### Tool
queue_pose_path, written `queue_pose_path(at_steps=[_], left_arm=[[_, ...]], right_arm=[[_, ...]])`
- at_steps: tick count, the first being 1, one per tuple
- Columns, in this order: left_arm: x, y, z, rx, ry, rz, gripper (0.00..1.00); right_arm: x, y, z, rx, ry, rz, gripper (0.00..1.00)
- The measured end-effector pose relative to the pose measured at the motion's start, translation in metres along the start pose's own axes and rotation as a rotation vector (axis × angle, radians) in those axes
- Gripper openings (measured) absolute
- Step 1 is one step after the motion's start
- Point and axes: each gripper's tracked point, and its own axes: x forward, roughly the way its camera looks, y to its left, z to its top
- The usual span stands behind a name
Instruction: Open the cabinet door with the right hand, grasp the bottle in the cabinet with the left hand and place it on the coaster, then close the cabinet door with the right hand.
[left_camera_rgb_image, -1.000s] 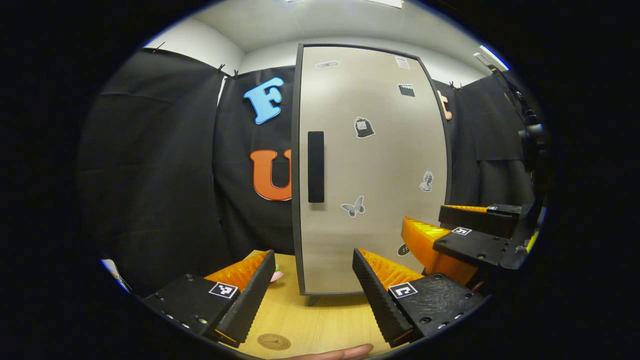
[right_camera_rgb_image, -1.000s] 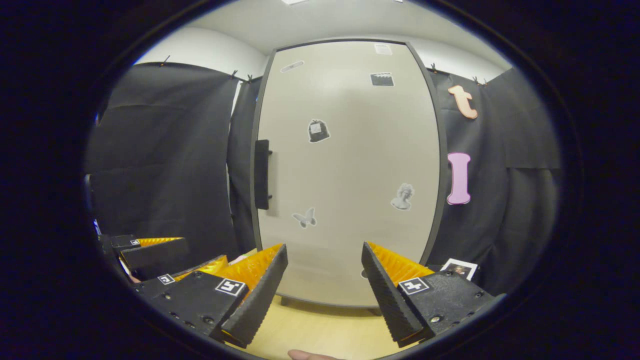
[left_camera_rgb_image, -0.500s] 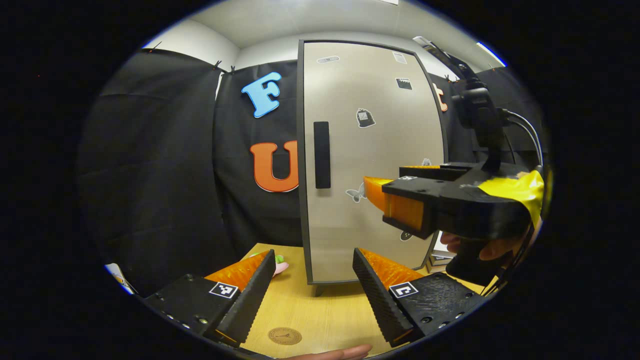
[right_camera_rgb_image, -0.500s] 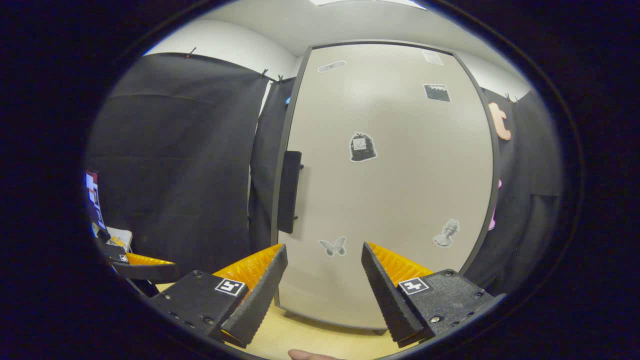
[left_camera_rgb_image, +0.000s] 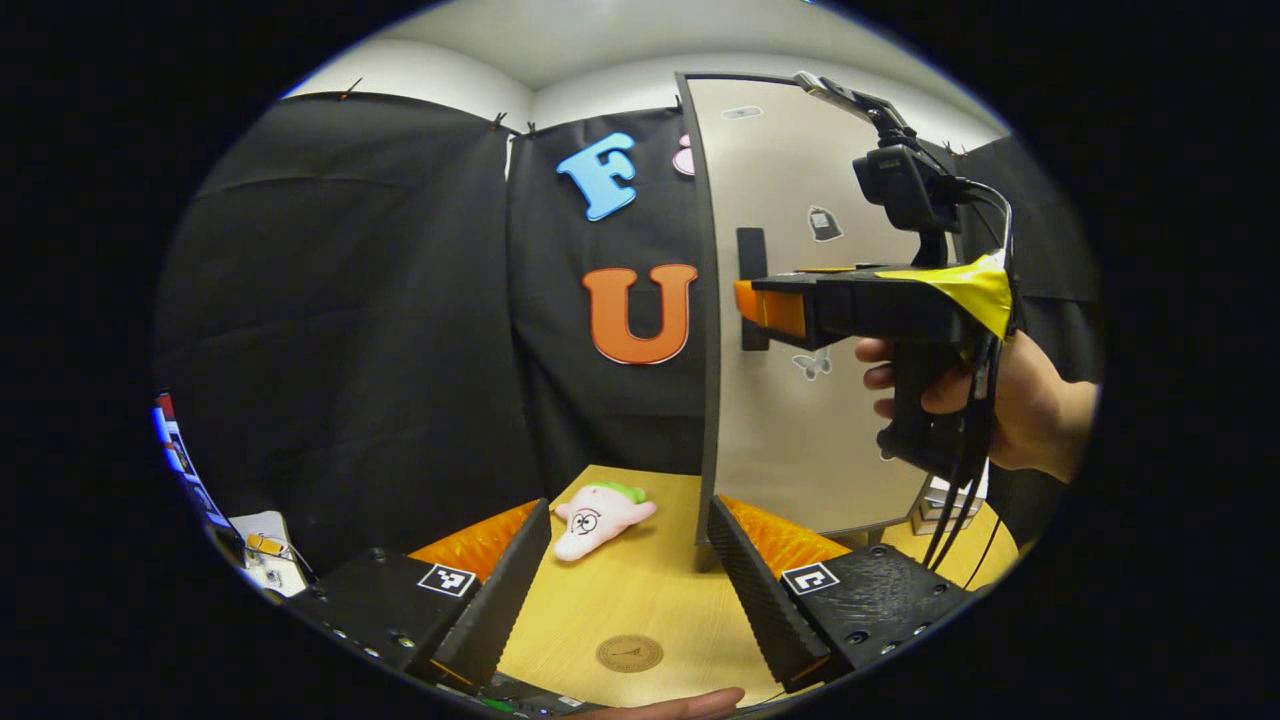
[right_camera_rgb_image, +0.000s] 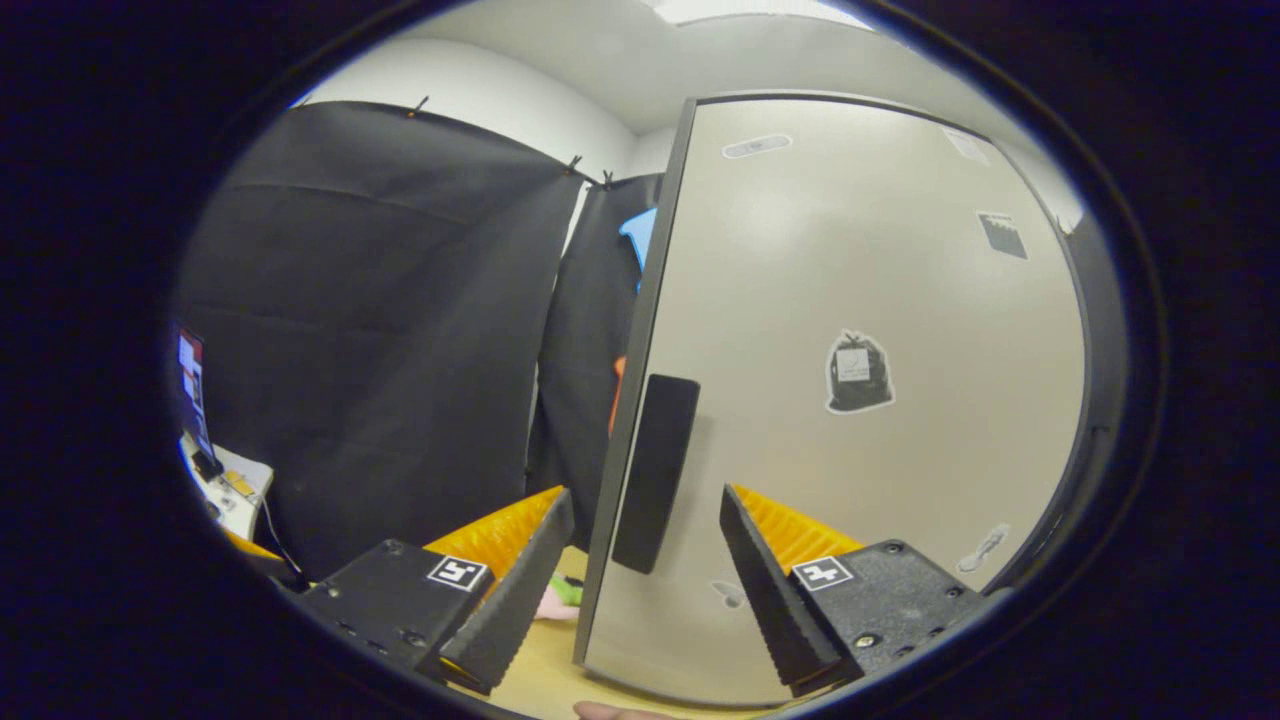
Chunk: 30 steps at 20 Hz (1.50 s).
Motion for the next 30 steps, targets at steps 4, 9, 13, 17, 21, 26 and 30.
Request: queue_pose_path(at_steps=[4,9,13,17,21,26,30], left_arm=[[-0.005,0.023,-0.006,-0.036,0.02,0.075,0.95],[-0.005,0.031,-0.011,-0.059,0.048,0.115,0.95],[-0.009,0.033,-0.015,-0.07,0.047,0.106,0.95],[-0.011,0.018,-0.014,-0.061,0.051,0.074,0.95],[-0.012,0.016,-0.016,-0.053,0.045,0.061,0.96],[-0.015,0.014,-0.023,-0.068,0.059,0.061,0.95],[-0.012,0.016,-0.03,-0.078,0.095,0.051,0.95]], right_arm=[[0.022,0.004,-0.003,-0.024,0.009,-0.032,0.93],[0.033,0.005,-0.014,0.062,0.042,-0.011,0.72],[0.039,0.011,-0.018,0.121,0.047,0.076,0.39],[0.041,0.011,-0.023,0.119,0.093,0.085,0.32],[0.037,0.013,-0.023,0.137,0.139,0.112,0.26],[0.03,0.013,-0.023,0.148,0.156,0.16,0.23],[0.03,0.013,-0.022,0.114,0.164,0.188,0.23]])
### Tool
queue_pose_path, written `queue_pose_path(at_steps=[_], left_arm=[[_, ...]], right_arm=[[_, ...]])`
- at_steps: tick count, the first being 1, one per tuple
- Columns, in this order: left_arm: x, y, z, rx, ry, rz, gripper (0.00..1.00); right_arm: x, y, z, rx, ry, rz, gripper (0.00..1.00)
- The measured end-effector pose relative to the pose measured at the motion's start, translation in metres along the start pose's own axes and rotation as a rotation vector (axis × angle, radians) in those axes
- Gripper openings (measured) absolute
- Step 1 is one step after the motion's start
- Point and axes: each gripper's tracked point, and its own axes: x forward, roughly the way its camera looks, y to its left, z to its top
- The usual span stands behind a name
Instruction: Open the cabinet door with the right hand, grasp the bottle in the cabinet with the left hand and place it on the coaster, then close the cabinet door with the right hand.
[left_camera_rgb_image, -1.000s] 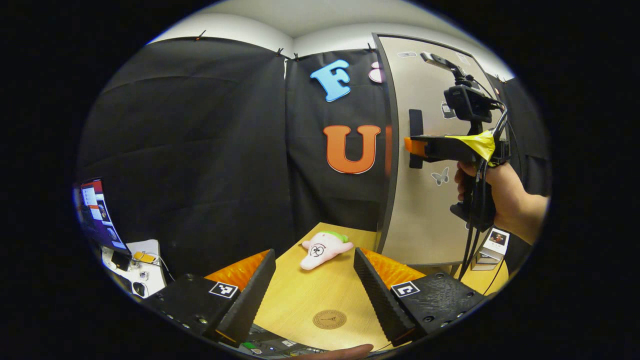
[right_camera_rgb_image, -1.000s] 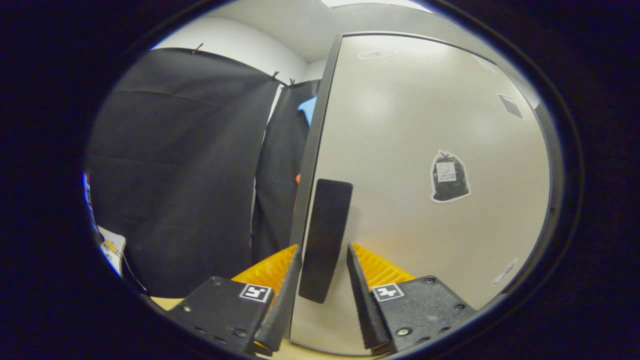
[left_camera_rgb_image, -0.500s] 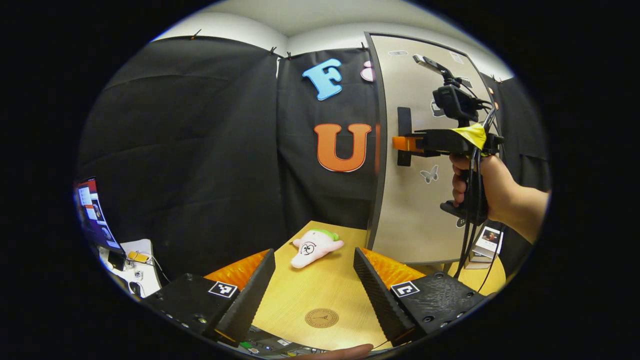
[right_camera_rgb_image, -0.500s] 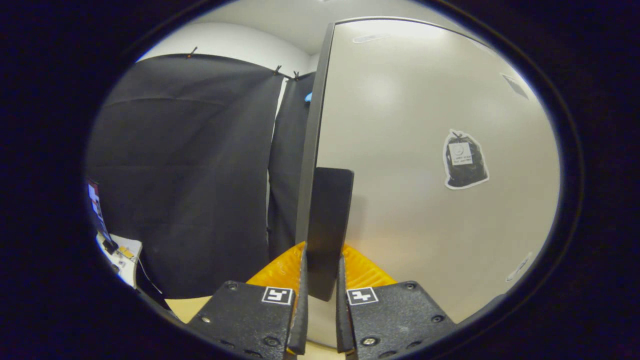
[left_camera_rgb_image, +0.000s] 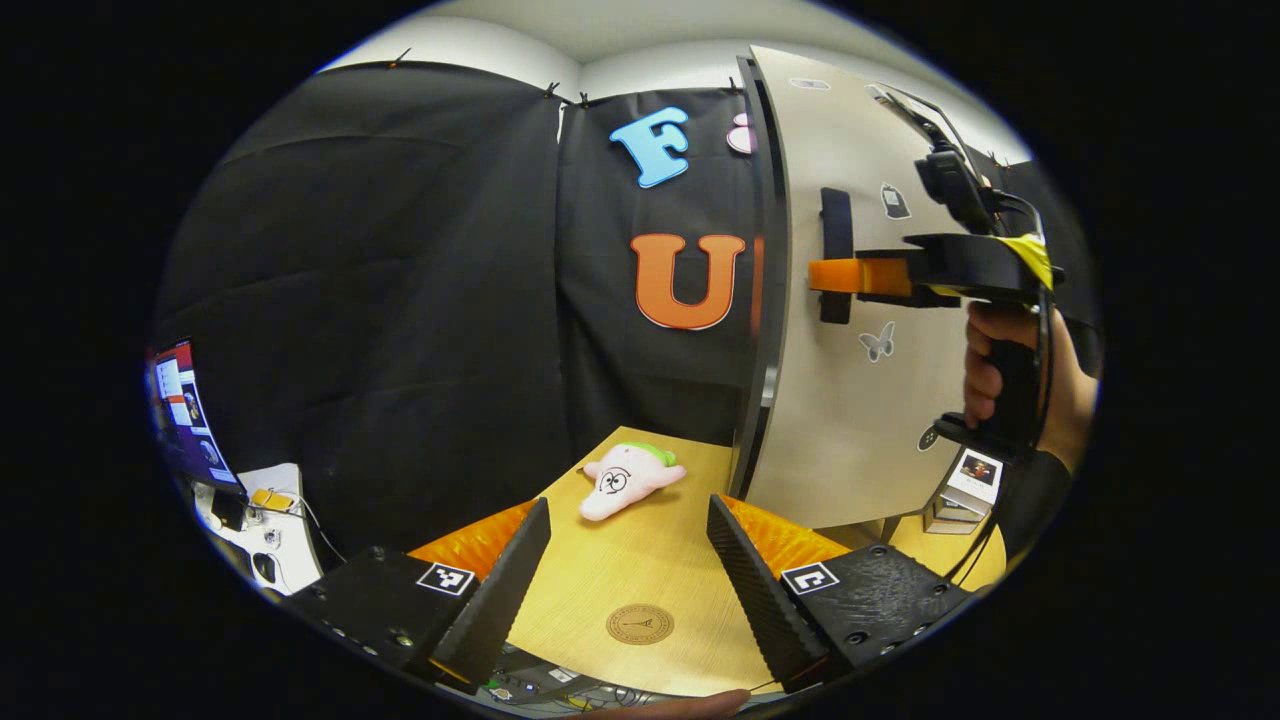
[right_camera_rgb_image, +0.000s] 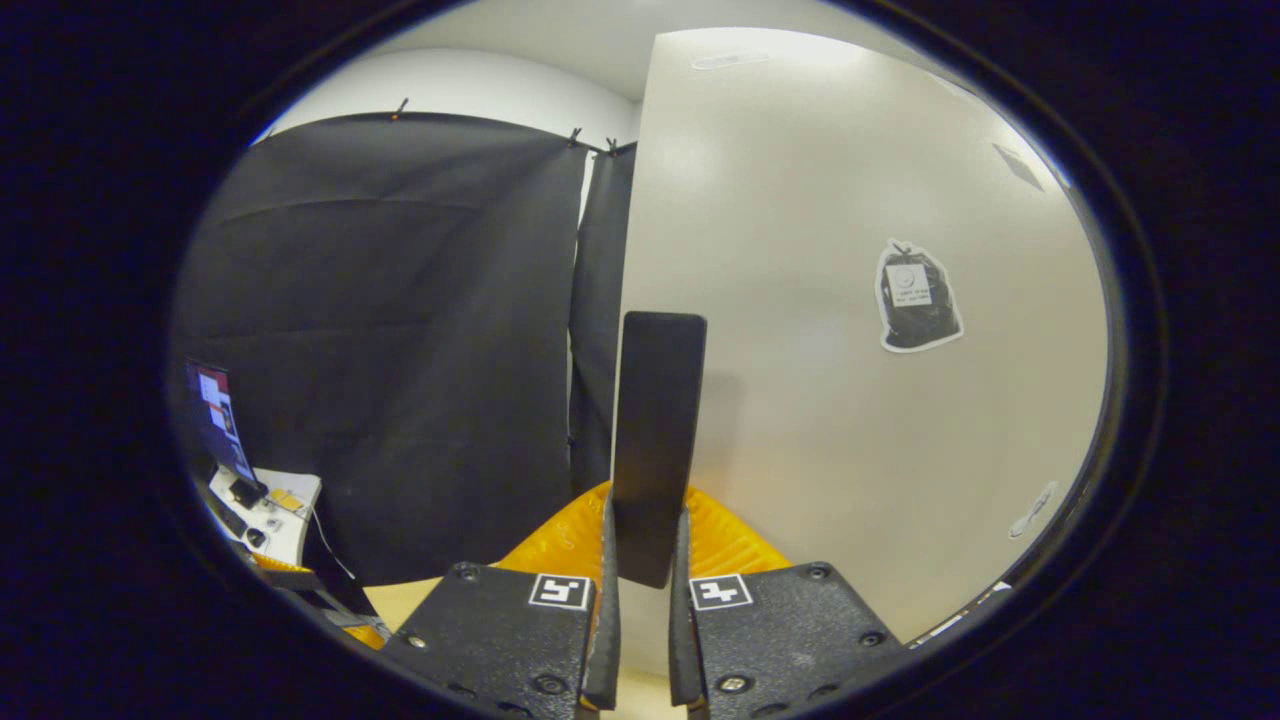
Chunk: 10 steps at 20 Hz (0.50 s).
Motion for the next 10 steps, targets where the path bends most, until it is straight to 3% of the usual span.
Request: queue_pose_path(at_steps=[10], left_arm=[[0.013,-0.005,0.001,0.073,0.009,-0.067,0.95]], right_arm=[[0.0,0.001,-0.001,0.033,0.034,0.099,0.23]])
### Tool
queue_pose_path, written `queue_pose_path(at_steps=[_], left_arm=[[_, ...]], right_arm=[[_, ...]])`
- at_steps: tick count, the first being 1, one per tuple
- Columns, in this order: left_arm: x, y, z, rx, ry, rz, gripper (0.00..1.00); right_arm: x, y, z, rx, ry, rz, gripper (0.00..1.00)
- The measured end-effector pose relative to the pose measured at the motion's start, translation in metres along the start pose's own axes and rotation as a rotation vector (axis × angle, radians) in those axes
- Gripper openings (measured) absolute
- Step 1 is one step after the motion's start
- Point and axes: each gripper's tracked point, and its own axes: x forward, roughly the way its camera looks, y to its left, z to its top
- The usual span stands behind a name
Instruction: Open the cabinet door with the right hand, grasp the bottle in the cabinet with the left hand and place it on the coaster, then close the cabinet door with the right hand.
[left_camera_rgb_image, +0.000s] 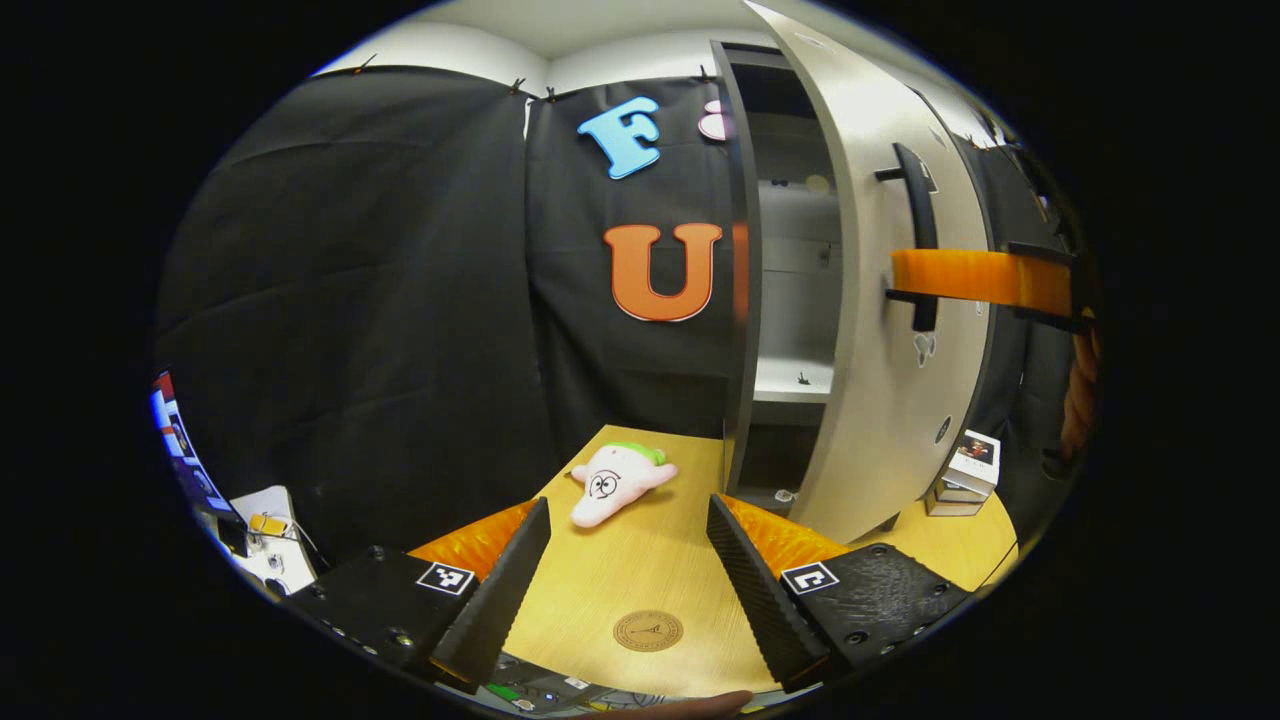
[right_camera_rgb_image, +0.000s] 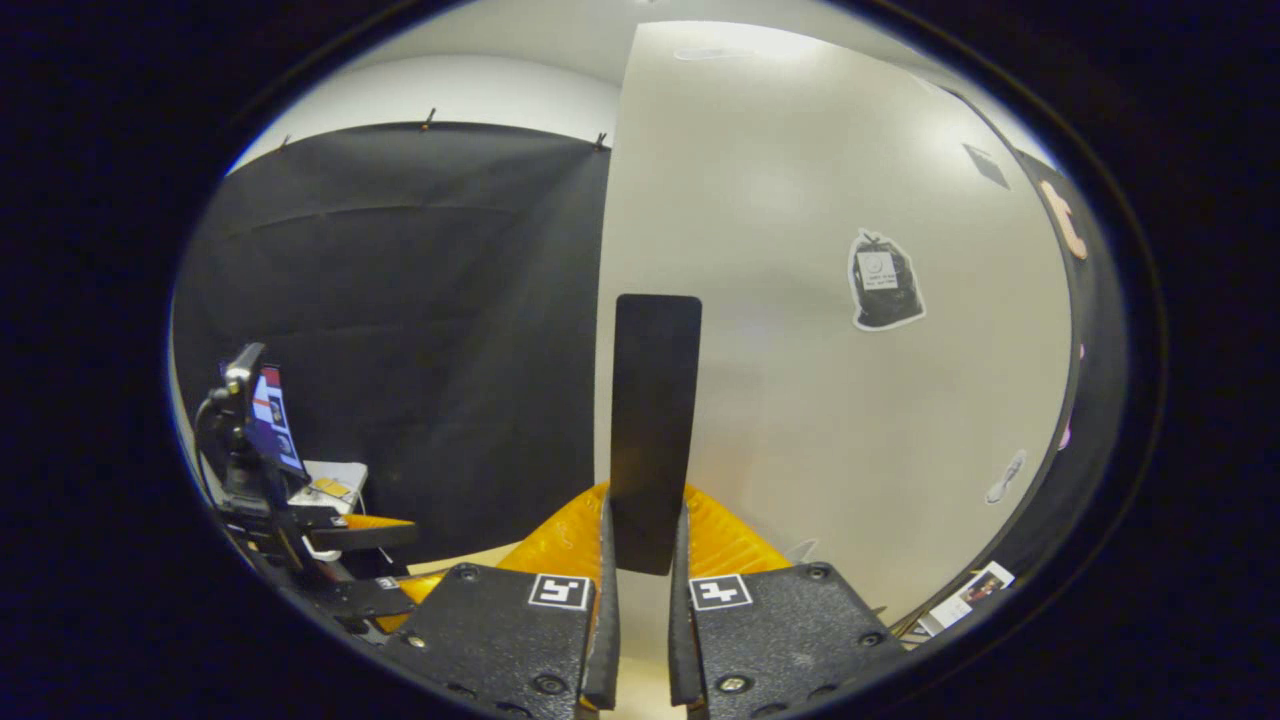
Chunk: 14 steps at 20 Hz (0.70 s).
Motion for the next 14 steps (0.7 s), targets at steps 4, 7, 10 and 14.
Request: queue_pose_path(at_steps=[4,7,10,14], left_arm=[[0.021,-0.019,0.012,0.002,-0.007,-0.047,0.95],[0.032,-0.04,0.015,0.017,-0.017,-0.092,0.95],[0.043,-0.07,0.021,0.034,-0.025,-0.155,0.95],[0.064,-0.119,0.038,0.073,-0.058,-0.242,0.96]], right_arm=[[0.002,0.001,0.0,0.012,0.02,0.053,0.24],[0.006,0.001,-0.001,0.036,0.04,0.078,0.23],[0.004,-0.001,0.002,0.069,0.043,0.068,0.23],[-0.001,-0.009,0.008,0.11,0.044,0.018,0.23]])
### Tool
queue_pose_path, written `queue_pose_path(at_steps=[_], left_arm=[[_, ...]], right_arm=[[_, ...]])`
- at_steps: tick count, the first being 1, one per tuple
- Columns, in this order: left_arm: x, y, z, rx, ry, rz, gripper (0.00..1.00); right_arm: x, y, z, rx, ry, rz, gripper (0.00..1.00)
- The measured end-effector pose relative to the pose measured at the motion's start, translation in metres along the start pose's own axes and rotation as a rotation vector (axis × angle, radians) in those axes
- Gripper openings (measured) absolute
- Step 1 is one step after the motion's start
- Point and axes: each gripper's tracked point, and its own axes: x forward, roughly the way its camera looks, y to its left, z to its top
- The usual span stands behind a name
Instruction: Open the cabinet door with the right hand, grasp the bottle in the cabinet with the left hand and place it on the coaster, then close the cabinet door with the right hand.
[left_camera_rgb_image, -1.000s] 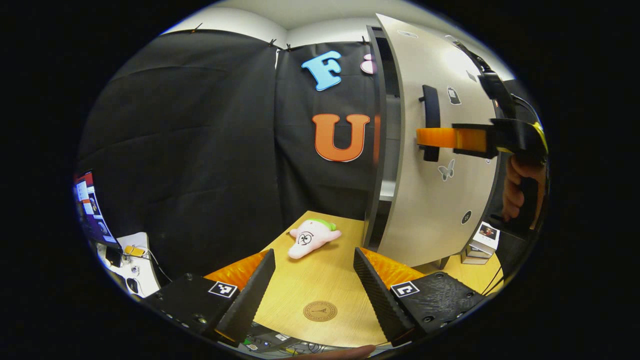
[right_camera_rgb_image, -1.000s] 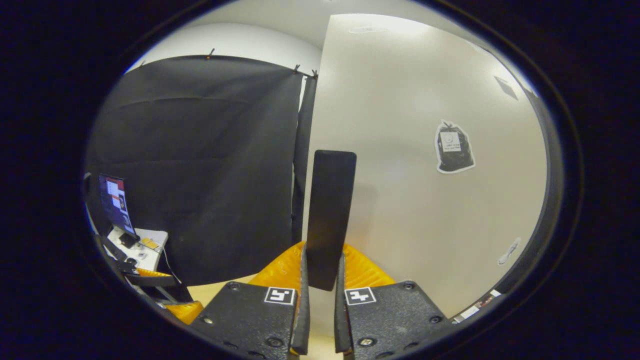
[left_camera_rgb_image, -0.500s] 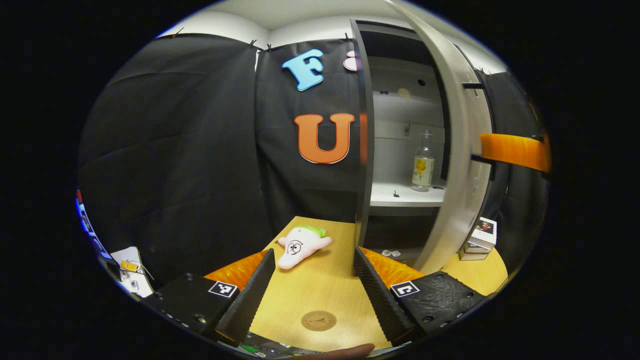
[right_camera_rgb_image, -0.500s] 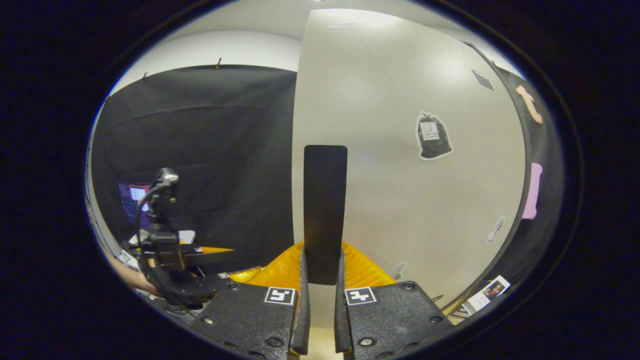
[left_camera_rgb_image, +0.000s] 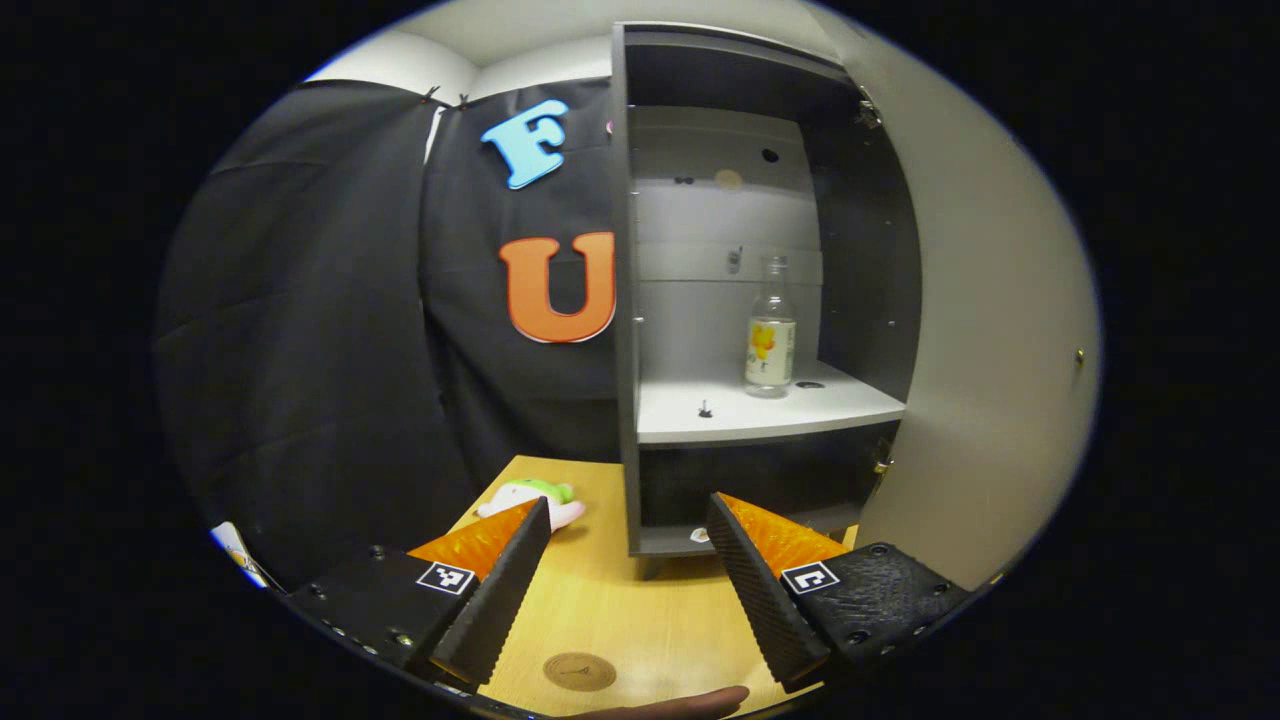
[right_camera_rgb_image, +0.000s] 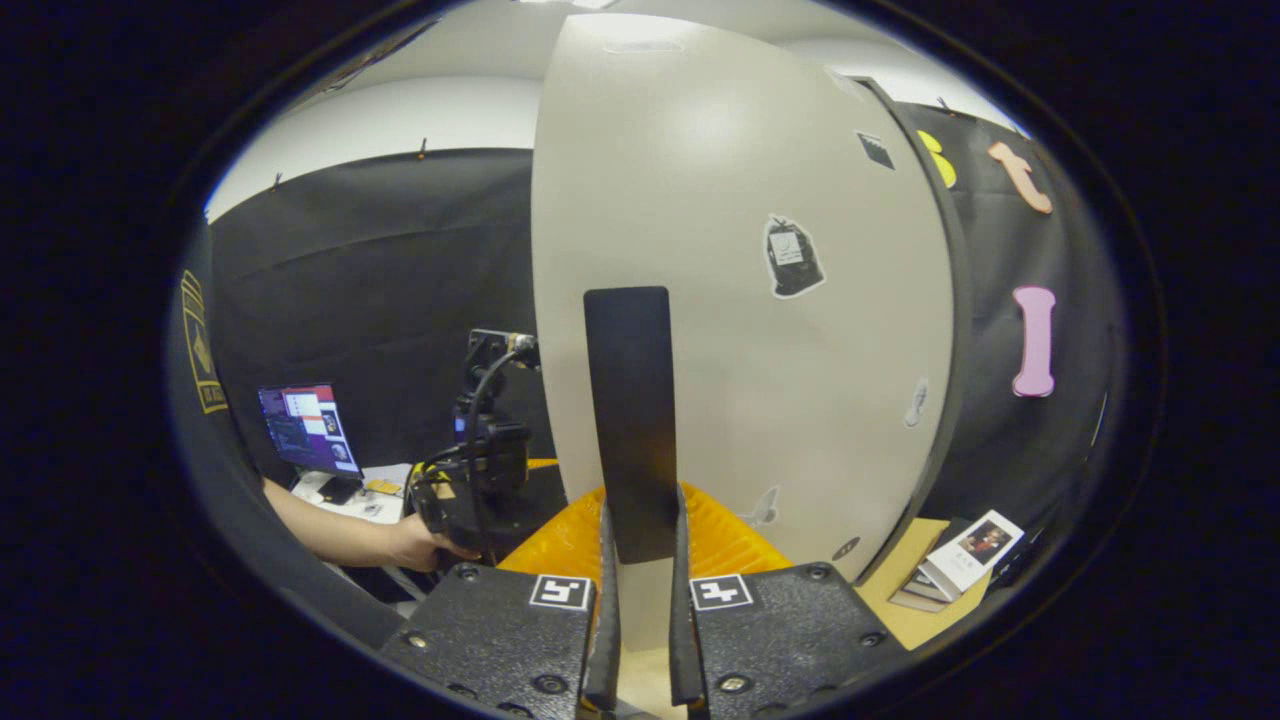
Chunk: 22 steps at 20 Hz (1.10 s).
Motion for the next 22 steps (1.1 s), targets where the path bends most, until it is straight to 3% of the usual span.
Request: queue_pose_path(at_steps=[8,9,10,11,14,15,17,22], left_arm=[[0.065,-0.087,0.053,0.07,-0.12,-0.152,0.96],[0.074,-0.096,0.062,0.076,-0.139,-0.164,1.0],[0.082,-0.105,0.067,0.08,-0.152,-0.174,0.95],[0.091,-0.112,0.074,0.083,-0.167,-0.174,1.0],[0.119,-0.121,0.094,0.106,-0.222,-0.115,0.95],[0.128,-0.124,0.099,0.102,-0.232,-0.103,1.0],[0.148,-0.133,0.11,0.094,-0.25,-0.092,0.95],[0.2,-0.138,0.123,0.012,-0.239,-0.055,0.95]], right_arm=[[-0.012,-0.007,-0.007,0.074,-0.015,-0.123,0.23],[-0.016,-0.009,-0.007,0.087,-0.019,-0.15,0.23],[-0.02,-0.011,-0.008,0.099,-0.024,-0.179,0.23],[-0.023,-0.013,-0.008,0.109,-0.026,-0.205,0.23],[-0.038,-0.019,-0.01,0.13,-0.025,-0.273,0.23],[-0.042,-0.019,-0.015,0.138,-0.006,-0.289,0.22],[-0.047,-0.025,-0.024,0.145,0.017,-0.323,0.22],[-0.061,-0.046,-0.031,0.143,0.041,-0.423,0.19]])
